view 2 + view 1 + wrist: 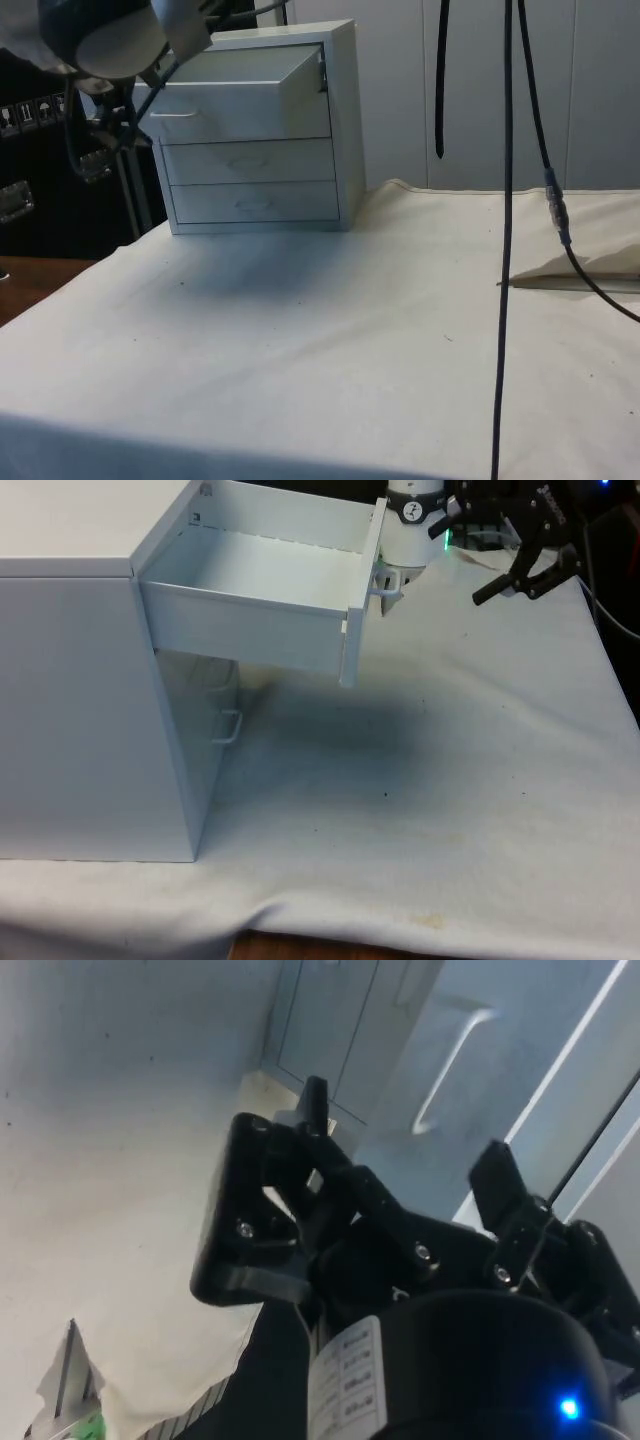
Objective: Open the drawer, then close it.
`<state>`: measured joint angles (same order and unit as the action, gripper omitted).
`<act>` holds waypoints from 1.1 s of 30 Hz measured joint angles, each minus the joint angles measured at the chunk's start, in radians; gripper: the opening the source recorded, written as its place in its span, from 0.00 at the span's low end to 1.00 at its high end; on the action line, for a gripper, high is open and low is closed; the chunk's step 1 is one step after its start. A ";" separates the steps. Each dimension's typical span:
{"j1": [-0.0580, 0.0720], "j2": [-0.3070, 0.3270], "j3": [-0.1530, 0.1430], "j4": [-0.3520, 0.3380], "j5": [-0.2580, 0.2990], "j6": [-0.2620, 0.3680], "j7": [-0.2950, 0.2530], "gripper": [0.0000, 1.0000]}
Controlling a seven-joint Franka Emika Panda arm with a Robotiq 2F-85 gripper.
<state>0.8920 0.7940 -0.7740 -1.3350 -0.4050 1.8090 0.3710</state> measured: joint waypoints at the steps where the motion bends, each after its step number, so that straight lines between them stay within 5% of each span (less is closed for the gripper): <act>1: 0.000 0.000 0.000 0.000 0.000 0.000 0.000 0.72; 15: -0.001 0.000 0.000 0.001 0.000 0.000 0.000 0.00; 33: -0.041 -0.036 -0.008 -0.056 0.013 0.078 0.017 0.00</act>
<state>0.8510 0.7580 -0.7820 -1.3910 -0.3920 1.8870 0.3880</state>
